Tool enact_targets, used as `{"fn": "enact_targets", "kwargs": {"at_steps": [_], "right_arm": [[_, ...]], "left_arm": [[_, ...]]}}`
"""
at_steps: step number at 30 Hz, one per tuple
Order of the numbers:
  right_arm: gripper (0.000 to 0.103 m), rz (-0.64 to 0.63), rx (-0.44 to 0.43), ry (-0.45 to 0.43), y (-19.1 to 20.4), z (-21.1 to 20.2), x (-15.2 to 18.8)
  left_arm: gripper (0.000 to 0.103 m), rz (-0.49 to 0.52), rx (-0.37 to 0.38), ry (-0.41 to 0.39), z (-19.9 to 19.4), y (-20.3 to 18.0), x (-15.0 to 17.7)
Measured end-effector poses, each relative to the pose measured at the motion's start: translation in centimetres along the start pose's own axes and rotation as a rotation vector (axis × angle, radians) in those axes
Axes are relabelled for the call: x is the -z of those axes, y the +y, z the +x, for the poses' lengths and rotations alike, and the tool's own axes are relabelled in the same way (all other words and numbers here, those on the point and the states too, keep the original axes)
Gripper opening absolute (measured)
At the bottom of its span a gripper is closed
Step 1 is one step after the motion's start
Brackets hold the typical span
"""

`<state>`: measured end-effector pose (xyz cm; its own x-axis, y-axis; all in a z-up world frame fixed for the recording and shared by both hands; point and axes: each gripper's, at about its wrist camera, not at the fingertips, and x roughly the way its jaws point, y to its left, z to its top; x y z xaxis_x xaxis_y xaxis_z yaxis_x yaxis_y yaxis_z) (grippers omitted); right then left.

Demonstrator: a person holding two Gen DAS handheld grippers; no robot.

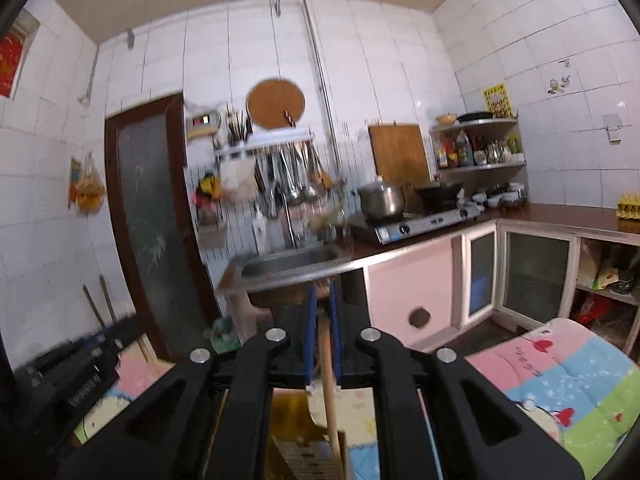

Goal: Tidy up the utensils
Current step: 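Lift both held chopsticks and carry them above the yellow utensil holder, then open the left tool over the holder while the right tool releases its chopstick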

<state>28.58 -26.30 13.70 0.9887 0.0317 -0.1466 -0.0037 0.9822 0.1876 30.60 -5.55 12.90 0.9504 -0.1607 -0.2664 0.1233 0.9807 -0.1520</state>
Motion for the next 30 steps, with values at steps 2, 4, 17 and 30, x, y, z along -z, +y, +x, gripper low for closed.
{"fn": "enact_targets", "kwargs": {"at_steps": [2,4,17,30], "right_arm": [[0.070,-0.002,0.021,0.012,-0.3,-1.2,-0.6],[0.070,-0.030,0.054,0.002,-0.5,-3.1,-1.3],[0.071,-0.037,0.172,0.311,-4.0,-10.0,5.9],[0.071,-0.026,0.232,0.603,-4.8,-8.1,17.6]], "left_arm": [[0.081,-0.010,-0.007,-0.013,-1.7,0.6,-0.7],[0.084,0.013,-0.018,-0.018,-3.0,0.8,-1.1],[0.098,0.014,-0.094,0.234,-7.9,5.3,3.9],[0.098,-0.019,-0.103,0.568,-3.6,6.6,15.6]]}}
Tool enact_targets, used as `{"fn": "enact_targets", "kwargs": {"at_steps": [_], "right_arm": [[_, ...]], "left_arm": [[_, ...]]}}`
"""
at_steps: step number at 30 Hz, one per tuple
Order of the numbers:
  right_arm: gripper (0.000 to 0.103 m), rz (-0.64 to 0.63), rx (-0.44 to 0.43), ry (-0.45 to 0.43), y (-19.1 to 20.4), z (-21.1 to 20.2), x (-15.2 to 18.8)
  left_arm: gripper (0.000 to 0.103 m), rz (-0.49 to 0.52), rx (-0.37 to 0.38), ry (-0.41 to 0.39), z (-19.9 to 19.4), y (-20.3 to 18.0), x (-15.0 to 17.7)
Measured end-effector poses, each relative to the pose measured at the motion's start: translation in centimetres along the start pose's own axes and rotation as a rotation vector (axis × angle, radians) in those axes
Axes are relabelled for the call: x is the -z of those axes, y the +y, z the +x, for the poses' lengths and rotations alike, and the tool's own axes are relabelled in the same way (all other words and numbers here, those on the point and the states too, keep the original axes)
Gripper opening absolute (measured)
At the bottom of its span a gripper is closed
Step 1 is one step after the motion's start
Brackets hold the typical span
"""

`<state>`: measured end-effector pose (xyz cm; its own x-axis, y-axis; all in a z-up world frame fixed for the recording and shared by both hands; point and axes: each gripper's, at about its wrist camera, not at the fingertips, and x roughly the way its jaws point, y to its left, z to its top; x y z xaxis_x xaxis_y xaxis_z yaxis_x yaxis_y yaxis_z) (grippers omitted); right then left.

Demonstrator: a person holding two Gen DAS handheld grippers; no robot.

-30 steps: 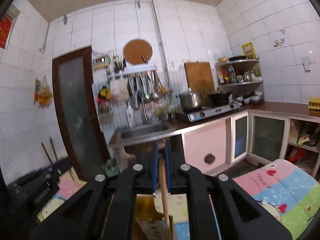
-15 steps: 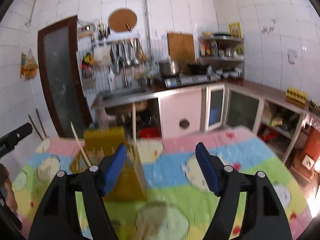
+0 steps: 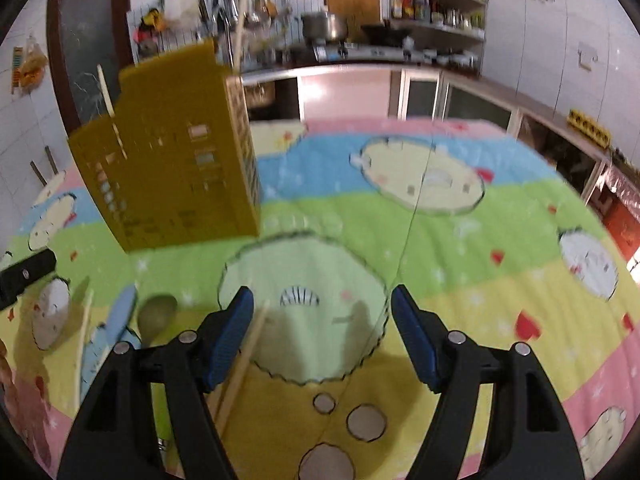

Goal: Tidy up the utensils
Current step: 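Open the left tool over the holder while the right tool releases its chopstick, then close the left tool on another chopstick while the right tool grasps one too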

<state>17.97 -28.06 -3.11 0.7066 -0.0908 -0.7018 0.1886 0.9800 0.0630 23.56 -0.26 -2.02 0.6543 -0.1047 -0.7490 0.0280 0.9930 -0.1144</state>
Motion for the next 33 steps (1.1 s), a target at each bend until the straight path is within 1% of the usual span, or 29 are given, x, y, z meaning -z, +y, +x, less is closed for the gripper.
{"fn": "enact_targets", "kwargs": {"at_steps": [2,6,9,11,13,14,16,19,21,22,24,25,27,29,30,31,33], "right_arm": [[0.071,0.003,-0.005,0.032,0.3,0.7,0.5],[0.070,-0.009,-0.002,0.063,1.2,1.5,0.8],[0.066,-0.020,0.014,0.081,1.6,1.9,0.8],[0.059,-0.021,0.009,0.087,1.8,1.9,0.9],[0.052,-0.023,0.000,0.097,2.2,1.9,0.9],[0.048,-0.025,0.000,0.099,2.3,1.9,0.9],[0.042,-0.028,-0.004,0.106,2.8,1.9,1.0],[0.034,-0.017,-0.006,0.117,3.1,2.0,0.8],[0.029,-0.008,-0.009,0.121,3.2,2.1,0.7],[0.026,-0.005,-0.012,0.122,3.4,2.2,0.6],[0.021,-0.005,-0.014,0.121,3.6,2.2,0.6],[0.019,-0.004,-0.019,0.119,3.6,2.1,0.6],[0.017,0.002,-0.023,0.118,3.6,2.1,0.7],[0.012,0.012,-0.030,0.120,3.6,2.3,0.5],[0.011,0.018,-0.034,0.121,3.6,2.3,0.4],[0.011,0.025,-0.036,0.122,3.6,2.4,0.3],[0.011,0.026,-0.035,0.119,3.7,2.5,0.3]], "left_arm": [[0.098,-0.006,-0.010,0.030,1.0,-0.1,0.7],[0.098,0.009,-0.028,0.071,2.6,-0.6,1.8],[0.097,0.020,-0.044,0.087,3.2,-1.0,2.4],[0.096,0.021,-0.053,0.098,3.5,-1.1,2.7],[0.094,0.029,-0.064,0.099,3.6,-1.3,3.0],[0.092,0.038,-0.069,0.096,3.6,-1.4,3.1],[0.087,0.053,-0.063,0.099,3.6,-1.7,3.1],[0.078,0.064,-0.055,0.103,3.5,-2.2,3.2],[0.067,0.069,-0.058,0.105,3.5,-2.4,3.2],[0.063,0.070,-0.056,0.106,3.3,-2.7,3.2],[0.046,0.067,-0.047,0.112,3.1,-3.0,3.2],[0.042,0.066,-0.046,0.114,3.1,-3.1,3.1],[0.032,0.069,-0.042,0.124,3.1,-3.4,3.0],[0.025,0.065,-0.043,0.132,3.3,-3.6,2.8],[0.021,0.062,-0.042,0.135,3.4,-3.6,2.7],[0.019,0.059,-0.041,0.139,3.6,-3.7,2.5],[0.013,0.051,-0.042,0.144,3.7,-3.8,2.2]]}}
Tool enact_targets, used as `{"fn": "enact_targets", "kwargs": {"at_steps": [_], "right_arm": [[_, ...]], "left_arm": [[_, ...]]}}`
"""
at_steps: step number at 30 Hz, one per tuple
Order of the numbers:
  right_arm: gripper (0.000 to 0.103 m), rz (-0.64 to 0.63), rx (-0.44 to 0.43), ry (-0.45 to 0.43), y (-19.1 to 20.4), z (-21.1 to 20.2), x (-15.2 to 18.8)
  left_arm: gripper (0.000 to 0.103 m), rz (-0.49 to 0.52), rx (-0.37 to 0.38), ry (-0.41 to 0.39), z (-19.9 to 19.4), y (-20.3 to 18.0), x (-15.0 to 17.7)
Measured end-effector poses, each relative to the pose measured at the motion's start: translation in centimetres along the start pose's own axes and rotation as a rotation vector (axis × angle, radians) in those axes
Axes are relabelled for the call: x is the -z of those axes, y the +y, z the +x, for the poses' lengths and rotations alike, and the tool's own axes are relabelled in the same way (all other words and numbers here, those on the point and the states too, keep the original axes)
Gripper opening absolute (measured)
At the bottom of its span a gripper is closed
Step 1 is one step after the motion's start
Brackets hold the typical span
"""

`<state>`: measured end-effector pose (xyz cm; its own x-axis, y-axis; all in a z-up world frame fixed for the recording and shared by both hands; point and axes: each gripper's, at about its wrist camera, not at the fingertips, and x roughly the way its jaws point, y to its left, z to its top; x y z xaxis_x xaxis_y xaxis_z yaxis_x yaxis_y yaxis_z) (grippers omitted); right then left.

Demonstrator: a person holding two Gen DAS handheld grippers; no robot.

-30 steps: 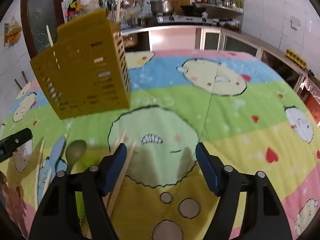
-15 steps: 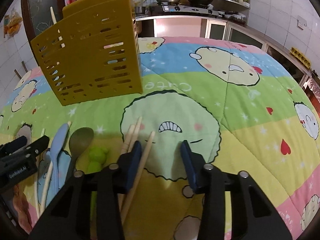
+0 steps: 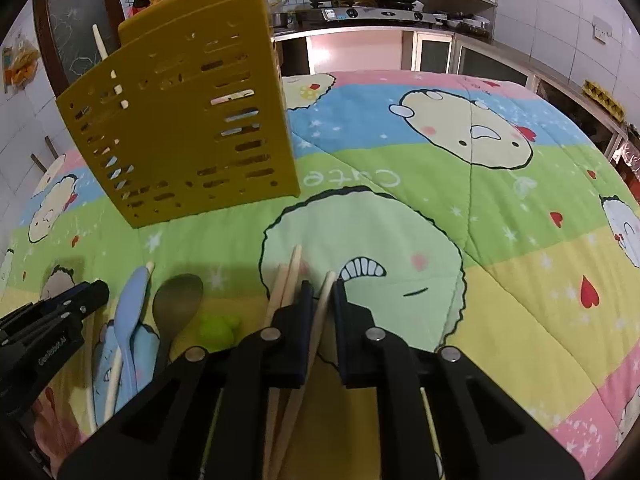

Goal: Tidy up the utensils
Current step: 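Close the left tool on another chopstick while the right tool grasps one too, then lift both held chopsticks and carry them above the yellow holder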

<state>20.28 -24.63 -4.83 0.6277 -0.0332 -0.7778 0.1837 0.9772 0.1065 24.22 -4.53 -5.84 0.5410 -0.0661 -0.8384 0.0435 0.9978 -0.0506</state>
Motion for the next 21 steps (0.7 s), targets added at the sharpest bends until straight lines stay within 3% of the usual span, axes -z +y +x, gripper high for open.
{"fn": "enact_targets", "kwargs": {"at_steps": [5,17,21], "right_arm": [[0.010,0.009,-0.011,-0.013,-0.10,-0.14,0.17],[0.010,0.009,-0.013,-0.040,-0.13,-0.09,0.34],[0.009,0.034,-0.033,-0.069,-0.65,-0.89,0.18]], "left_arm": [[0.006,-0.024,0.014,-0.011,0.04,0.30,-0.08],[0.005,-0.020,-0.005,-0.055,0.13,0.01,0.05],[0.004,-0.039,0.026,-0.064,-0.37,0.39,-0.05]]}}
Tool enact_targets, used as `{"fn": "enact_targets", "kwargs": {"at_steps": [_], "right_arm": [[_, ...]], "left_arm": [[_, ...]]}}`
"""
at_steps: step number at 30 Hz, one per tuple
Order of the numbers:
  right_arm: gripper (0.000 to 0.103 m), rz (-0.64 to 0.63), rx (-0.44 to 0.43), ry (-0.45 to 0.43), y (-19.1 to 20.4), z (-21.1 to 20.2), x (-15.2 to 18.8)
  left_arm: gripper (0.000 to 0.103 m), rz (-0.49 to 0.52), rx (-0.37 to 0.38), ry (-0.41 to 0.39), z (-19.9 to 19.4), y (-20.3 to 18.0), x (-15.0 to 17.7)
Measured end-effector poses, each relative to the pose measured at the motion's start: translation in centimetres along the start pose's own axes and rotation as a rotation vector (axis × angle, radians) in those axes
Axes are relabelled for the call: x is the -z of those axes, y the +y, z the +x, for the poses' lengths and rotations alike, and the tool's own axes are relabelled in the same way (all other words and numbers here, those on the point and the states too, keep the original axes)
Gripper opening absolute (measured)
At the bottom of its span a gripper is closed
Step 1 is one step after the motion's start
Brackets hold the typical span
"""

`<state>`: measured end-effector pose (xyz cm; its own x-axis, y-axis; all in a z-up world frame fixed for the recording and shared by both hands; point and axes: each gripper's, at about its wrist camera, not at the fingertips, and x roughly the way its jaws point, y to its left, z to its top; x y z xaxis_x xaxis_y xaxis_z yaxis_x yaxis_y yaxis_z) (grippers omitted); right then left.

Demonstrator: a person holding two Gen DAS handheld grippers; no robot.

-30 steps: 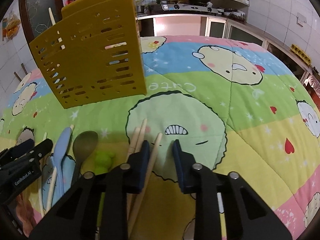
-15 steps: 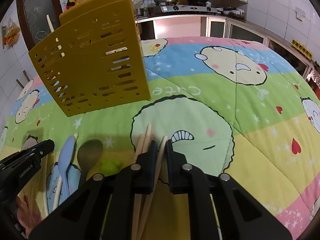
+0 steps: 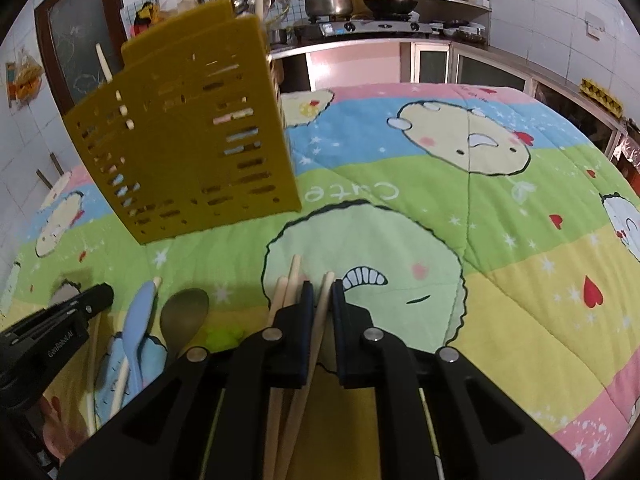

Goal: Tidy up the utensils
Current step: 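Lift both held chopsticks and carry them above the yellow holder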

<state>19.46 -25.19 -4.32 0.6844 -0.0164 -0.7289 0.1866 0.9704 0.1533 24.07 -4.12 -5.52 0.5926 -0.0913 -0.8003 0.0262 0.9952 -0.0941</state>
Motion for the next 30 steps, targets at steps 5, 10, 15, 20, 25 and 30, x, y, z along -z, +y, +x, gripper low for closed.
{"fn": "enact_targets", "kwargs": {"at_steps": [5,10,15,20,25,30], "right_arm": [[0.009,0.008,-0.015,-0.049,-0.5,-1.6,-0.6],[0.009,0.009,-0.029,-0.158,-0.9,-5.0,-1.6],[0.006,-0.008,-0.037,-0.296,-1.1,-9.2,-2.6],[0.006,-0.037,-0.033,-0.420,-1.0,-12.8,-2.9],[0.006,-0.051,-0.046,-0.473,-1.3,-14.3,-1.7],[0.006,-0.049,-0.040,-0.521,-1.7,-15.6,-0.2]], "left_arm": [[0.004,-0.009,0.021,-0.053,-1.6,0.2,-0.3],[0.003,-0.027,0.058,-0.150,-5.1,0.7,-1.2],[0.003,-0.018,0.099,-0.280,-9.4,0.8,-1.8],[0.004,0.011,0.129,-0.420,-13.2,0.5,-1.2],[0.003,0.046,0.131,-0.519,-15.6,0.1,0.7],[0.003,0.076,0.124,-0.576,-17.1,-0.2,2.7]]}}
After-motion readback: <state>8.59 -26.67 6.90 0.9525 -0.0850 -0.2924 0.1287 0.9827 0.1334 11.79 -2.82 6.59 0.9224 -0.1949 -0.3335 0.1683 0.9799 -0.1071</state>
